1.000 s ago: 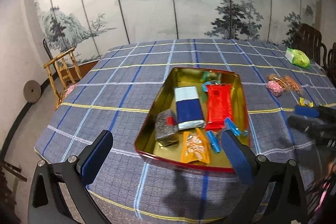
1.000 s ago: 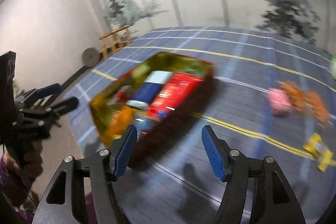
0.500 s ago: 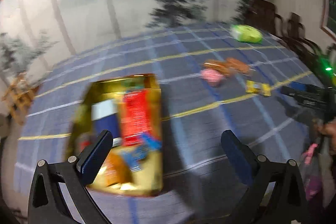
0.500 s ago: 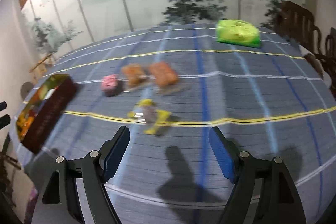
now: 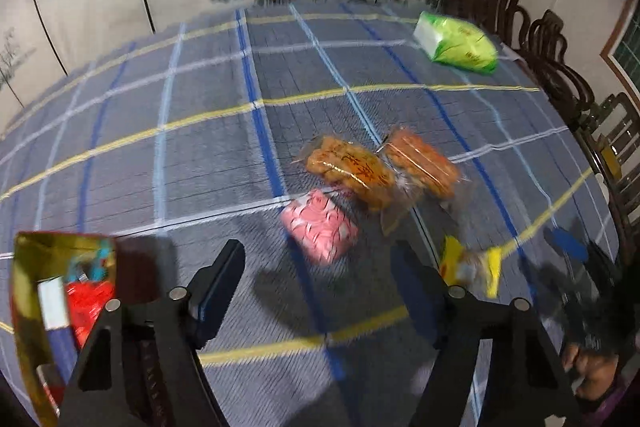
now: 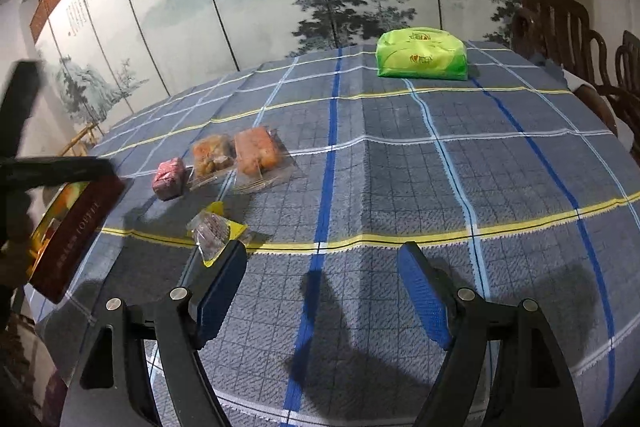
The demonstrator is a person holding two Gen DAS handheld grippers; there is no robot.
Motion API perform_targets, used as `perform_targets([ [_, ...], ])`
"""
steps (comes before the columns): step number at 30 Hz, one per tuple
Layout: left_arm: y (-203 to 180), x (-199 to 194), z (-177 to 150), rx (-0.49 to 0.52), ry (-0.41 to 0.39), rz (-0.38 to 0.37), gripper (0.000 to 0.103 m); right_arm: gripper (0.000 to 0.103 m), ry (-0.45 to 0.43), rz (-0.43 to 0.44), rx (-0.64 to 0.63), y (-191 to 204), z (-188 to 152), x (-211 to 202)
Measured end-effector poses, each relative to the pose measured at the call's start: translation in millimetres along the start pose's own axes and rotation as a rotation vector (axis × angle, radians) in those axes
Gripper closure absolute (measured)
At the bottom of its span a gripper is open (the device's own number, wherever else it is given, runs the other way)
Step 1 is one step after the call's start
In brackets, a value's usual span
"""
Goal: Organize snacks
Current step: 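Grasp the pink wrapped cake with the left gripper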
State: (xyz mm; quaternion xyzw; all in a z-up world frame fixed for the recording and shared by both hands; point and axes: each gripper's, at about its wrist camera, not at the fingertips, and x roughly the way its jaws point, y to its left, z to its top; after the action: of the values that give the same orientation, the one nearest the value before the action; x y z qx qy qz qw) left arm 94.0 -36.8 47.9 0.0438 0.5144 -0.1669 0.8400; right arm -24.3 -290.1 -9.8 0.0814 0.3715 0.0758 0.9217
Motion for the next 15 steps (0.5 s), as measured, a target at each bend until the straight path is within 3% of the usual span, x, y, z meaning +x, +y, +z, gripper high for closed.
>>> perform_targets([
  [7,8,39,19,-0.065,0.072,0.024,0.033,0.023,-0.025,0.052,-0.015,2,-4,-4],
  [11,5,60,21,-0.077,0.127,0.037,0.046,0.022,-0.033,0.069,-0.022,3,-4,-5],
  [15,0,60,17,-0.061,0.069,0.119,0.073,0.020,-0.043,0.086,-0.013,2,-4,-6],
])
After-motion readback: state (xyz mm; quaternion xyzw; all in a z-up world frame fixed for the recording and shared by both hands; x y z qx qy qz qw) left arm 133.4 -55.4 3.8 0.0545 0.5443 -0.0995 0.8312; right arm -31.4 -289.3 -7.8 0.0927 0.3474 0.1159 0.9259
